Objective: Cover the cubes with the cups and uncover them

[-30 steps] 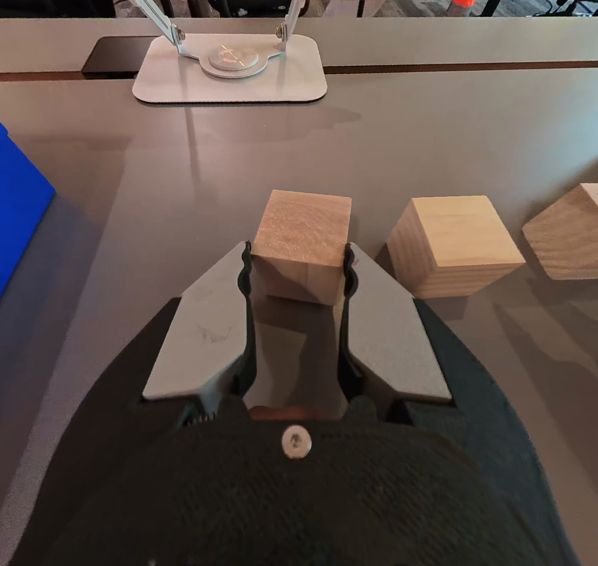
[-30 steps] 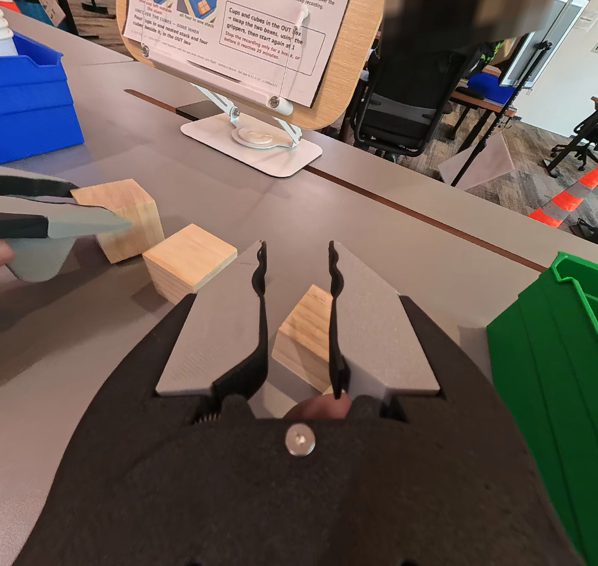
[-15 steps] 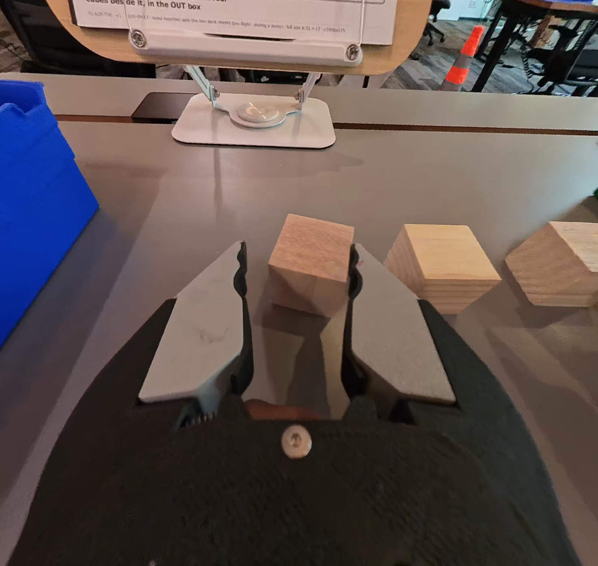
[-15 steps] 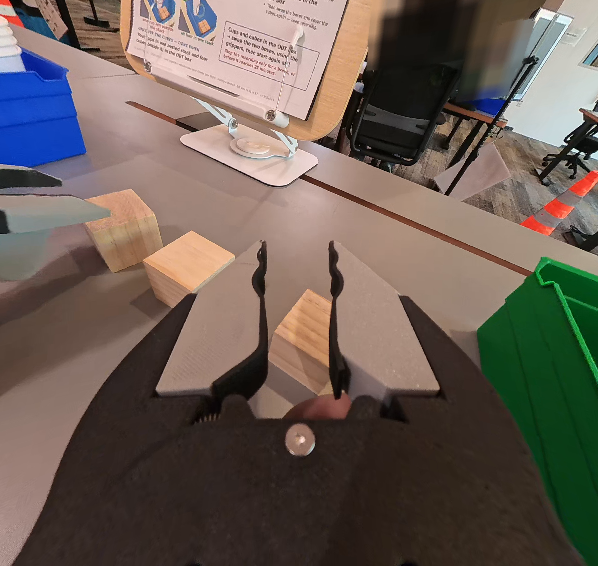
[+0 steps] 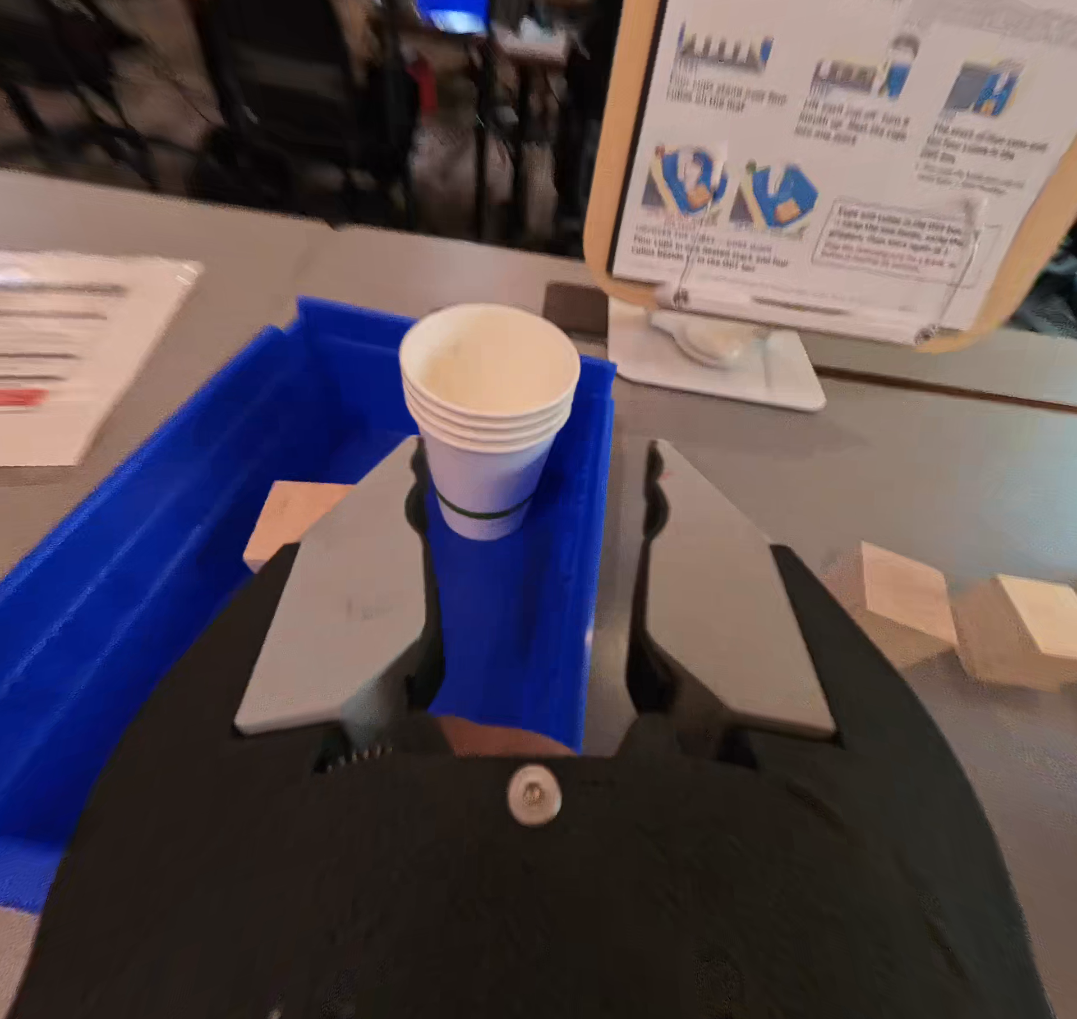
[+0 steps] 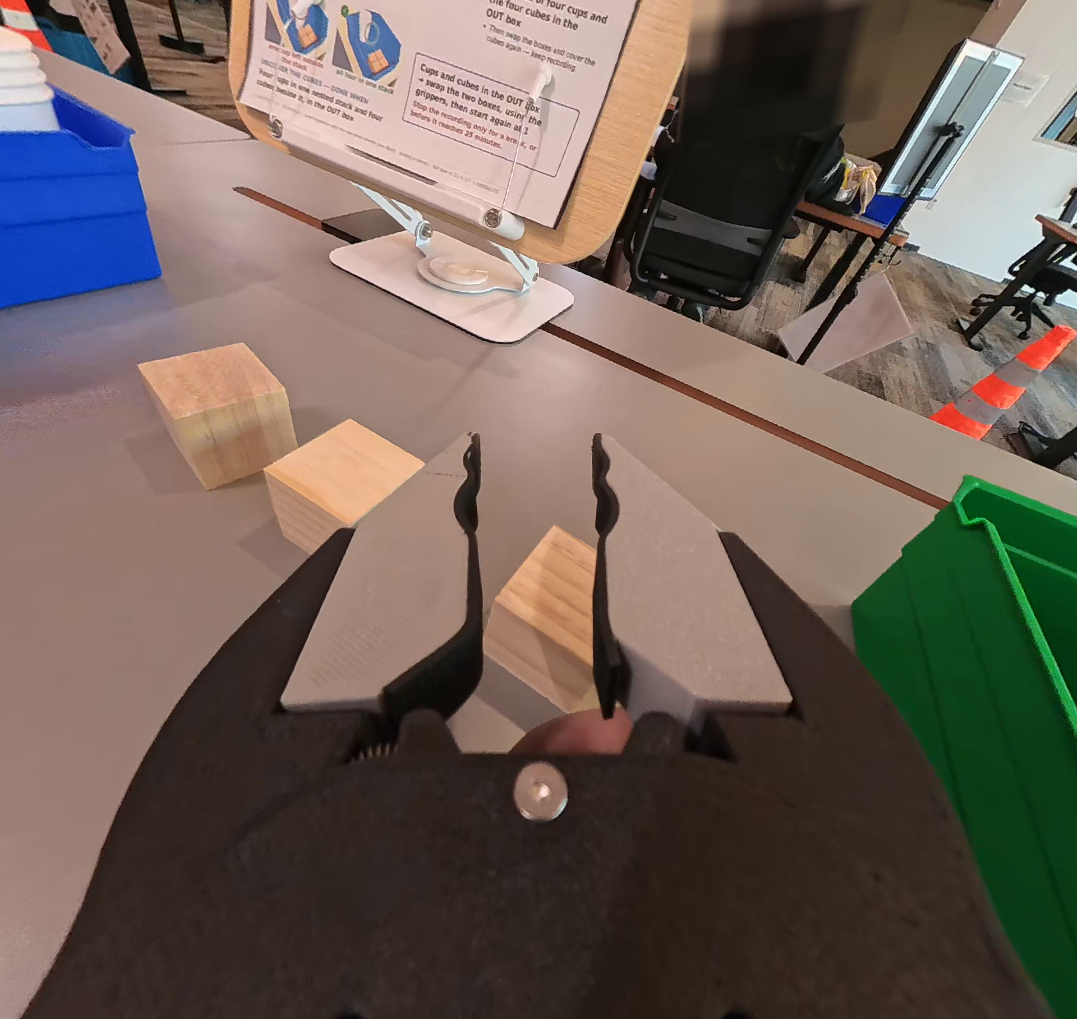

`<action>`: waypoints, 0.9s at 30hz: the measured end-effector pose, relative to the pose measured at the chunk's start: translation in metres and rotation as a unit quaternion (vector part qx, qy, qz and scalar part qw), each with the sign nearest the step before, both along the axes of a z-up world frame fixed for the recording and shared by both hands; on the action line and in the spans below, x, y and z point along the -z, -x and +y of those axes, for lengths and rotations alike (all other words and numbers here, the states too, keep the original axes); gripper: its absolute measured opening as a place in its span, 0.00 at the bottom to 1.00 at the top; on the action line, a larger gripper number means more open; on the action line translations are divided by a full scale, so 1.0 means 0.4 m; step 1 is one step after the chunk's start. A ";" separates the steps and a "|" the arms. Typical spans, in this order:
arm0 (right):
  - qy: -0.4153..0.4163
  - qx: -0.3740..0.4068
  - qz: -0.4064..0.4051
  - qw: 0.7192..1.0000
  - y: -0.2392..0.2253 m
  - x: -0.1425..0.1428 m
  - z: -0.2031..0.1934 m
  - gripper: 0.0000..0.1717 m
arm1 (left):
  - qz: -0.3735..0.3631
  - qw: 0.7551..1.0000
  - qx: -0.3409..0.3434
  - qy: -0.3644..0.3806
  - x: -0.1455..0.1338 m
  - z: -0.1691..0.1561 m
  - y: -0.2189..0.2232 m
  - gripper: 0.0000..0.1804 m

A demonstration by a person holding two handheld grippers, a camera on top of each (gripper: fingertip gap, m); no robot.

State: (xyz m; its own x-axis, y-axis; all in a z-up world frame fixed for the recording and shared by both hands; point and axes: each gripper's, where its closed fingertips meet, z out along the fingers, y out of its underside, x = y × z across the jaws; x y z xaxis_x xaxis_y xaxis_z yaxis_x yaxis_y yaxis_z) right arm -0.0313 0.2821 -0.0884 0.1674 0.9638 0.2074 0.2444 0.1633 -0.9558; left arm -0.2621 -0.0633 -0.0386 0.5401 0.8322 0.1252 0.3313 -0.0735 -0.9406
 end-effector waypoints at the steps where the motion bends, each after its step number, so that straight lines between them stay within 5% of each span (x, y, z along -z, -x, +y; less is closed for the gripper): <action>1: -0.002 -0.002 -0.001 1.000 0.000 0.000 -0.003 0.20 | -0.040 0.999 0.017 0.002 0.026 -0.011 0.032 0.49; 3: -0.008 -0.002 -0.001 1.000 0.000 -0.001 -0.006 0.20 | -0.087 0.996 0.022 -0.019 0.050 -0.036 0.075 0.48; 9: -0.008 -0.006 -0.010 1.000 0.004 0.012 -0.010 0.20 | -0.062 0.997 -0.034 0.017 0.053 -0.122 0.176 0.44; 17: -0.020 -0.011 -0.005 1.000 0.005 0.005 -0.020 0.20 | -0.123 0.980 -0.019 0.153 0.283 -0.186 0.266 0.43; 19: -0.018 -0.012 -0.005 1.000 0.005 0.005 -0.019 0.20 | -0.139 0.971 -0.026 0.190 0.319 -0.195 0.272 0.34; 24: -0.018 -0.012 -0.011 1.000 0.006 0.013 -0.017 0.20 | -0.135 0.959 -0.044 0.247 0.312 -0.215 0.273 0.31; 27: -0.016 -0.013 -0.006 1.000 0.004 0.005 -0.019 0.20 | -0.075 0.964 -0.070 0.244 0.222 -0.235 0.277 0.31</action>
